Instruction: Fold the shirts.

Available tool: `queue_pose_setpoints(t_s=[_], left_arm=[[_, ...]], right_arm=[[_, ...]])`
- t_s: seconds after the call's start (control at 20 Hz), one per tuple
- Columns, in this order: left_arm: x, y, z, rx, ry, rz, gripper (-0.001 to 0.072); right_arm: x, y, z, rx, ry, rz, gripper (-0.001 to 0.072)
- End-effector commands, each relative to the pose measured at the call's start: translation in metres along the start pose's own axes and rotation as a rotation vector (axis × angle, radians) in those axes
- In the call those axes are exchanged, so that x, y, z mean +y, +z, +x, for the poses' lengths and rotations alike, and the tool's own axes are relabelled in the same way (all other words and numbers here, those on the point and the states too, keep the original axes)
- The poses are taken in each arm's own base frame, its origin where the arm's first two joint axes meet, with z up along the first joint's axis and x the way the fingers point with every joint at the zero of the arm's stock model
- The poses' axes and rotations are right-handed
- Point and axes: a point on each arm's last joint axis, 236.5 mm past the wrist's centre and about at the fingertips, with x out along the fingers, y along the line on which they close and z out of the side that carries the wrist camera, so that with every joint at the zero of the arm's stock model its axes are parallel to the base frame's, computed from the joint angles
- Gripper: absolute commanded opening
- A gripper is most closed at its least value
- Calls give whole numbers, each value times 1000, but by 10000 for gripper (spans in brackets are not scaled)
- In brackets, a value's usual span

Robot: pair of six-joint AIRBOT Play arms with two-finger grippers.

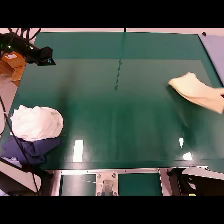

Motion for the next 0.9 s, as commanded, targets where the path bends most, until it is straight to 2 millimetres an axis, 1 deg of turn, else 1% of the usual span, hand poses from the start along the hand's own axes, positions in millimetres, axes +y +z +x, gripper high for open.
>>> queue_pose_setpoints(t_s=[0.0,0.05,0.15,0.2,0.25,0.4,0.5,0.55,0.6,0.65,0.7,0.75,0.8,0.85], left_arm=[[-1,0,0,-1,-3,-1,19],[-2,0,0,-2,-7,-1,19],[-2,0,0,-2,-8,0,19],[-2,0,0,-2,-8,1,19],[-2,0,0,-2,-7,3,19],[-2,0,0,0,-10,3,19],[-3,-2,0,7,-11,3,19],[-3,-2,0,9,-12,3,19],[-3,-3,0,14,-13,3,19],[-3,-6,0,25,-15,3,19],[-4,-8,0,35,-16,3,19],[-4,-10,0,43,-18,3,19],[-5,-10,-1,44,-21,3,19],[-7,-10,-1,40,-29,2,19]], right_arm=[[-113,-11,-68,-125,-144,212,11],[-138,-19,-81,-173,-166,276,11],[-177,-39,-97,-260,-206,410,11],[-190,-50,-100,-286,-220,460,11],[-199,-60,-98,-298,-232,497,11],[-206,-87,-81,-254,-245,545,11],[-206,-100,-74,-214,-257,580,13],[-207,-102,-75,-199,-268,602,52],[-206,-102,-80,-180,-283,603,195],[-207,-102,-90,-142,-324,597,255],[-211,-106,-105,-99,-392,611,264],[-217,-108,-124,-62,-483,630,263],[-219,-104,-142,-43,-563,624,264],[-217,-94,-154,-45,-615,591,263]])
